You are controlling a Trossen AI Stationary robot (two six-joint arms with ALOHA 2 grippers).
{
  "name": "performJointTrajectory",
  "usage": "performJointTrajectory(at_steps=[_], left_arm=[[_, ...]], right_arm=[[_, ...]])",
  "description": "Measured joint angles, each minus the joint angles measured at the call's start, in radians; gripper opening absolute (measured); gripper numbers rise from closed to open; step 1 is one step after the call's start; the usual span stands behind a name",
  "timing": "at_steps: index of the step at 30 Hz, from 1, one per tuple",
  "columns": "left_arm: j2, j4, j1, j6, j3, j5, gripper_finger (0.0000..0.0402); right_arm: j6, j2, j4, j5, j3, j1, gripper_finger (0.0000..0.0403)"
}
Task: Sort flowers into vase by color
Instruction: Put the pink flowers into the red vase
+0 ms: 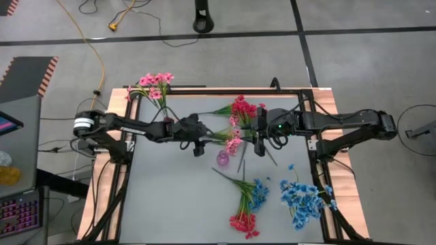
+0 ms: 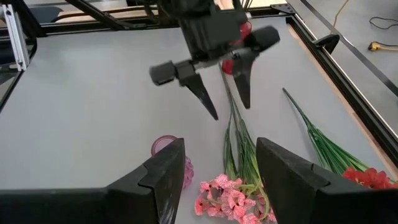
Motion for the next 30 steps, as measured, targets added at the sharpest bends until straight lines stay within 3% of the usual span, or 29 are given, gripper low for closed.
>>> performJointTrajectory(at_steps=[7,12,20,30], left_arm=[[0.109,0.047,0.025,0.0,0.005,0.04,0.0222],[0.201,0.025,0.028,0.008,0.089,0.037,0.0222],[0.309,-0.21,0.027,0.066,0.283,-0.026,0.0222],[0.322,-0.387,0.035,0.078,0.356,-0.013,0.0222]], right_arm=[[0.0,0.0,0.0,0.0,0.0,0.0,0.0224],[0.0,0.0,0.0,0.0,0.0,0.0,0.0224],[0.0,0.0,-0.001,0.0,0.0,0.0,0.0224],[0.0,0.0,-0.014,0.0,0.0,0.0,0.0224]])
